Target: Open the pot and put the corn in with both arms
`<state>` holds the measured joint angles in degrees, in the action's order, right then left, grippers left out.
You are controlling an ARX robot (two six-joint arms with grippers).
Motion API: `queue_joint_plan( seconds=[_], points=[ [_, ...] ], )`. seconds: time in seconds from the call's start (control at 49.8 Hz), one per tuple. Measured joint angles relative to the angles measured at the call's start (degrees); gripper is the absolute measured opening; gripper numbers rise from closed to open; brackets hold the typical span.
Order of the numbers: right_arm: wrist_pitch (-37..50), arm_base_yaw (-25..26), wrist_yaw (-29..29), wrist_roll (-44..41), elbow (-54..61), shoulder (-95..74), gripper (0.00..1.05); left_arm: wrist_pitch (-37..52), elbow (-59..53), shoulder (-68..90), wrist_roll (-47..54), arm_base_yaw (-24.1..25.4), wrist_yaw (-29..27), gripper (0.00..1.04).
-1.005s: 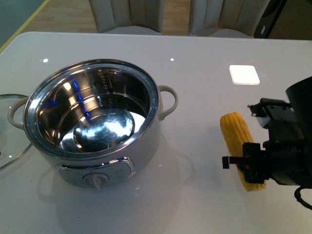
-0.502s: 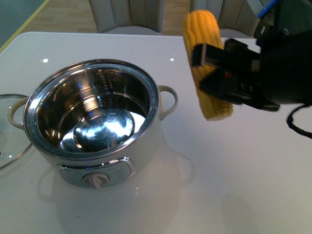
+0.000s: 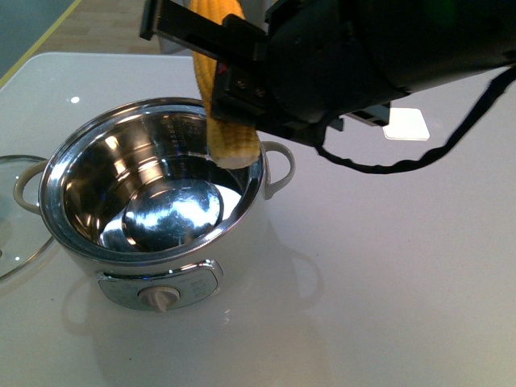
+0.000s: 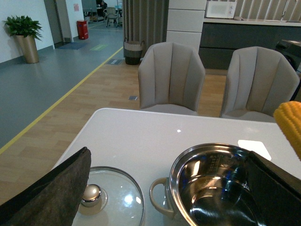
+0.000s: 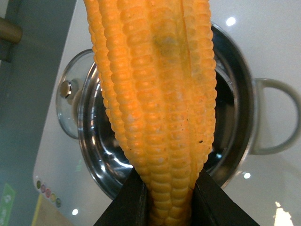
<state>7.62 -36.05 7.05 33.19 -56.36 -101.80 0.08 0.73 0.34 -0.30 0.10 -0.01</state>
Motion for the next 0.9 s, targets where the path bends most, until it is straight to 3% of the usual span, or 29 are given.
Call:
queue_joint_plan(
  seconds=[0.261,0.764,0.904],
  points=[
    [-1.3,-2.1,2.2,6.2,-6.1,-6.0,0.14,0.0,0.0,0.0,0.0,0.0,0.0,0.98],
    [-4.1,-4.0,0.7,7.1,-10.3,-12.4,0.14,0.0,0.0,0.0,0.0,0.0,0.0,0.98],
    [-4.9,-4.1,-0.1,7.1,-12.3,-14.2,0.44,0.0,0.0,0.0,0.0,0.0,0.0,0.98]
  ],
)
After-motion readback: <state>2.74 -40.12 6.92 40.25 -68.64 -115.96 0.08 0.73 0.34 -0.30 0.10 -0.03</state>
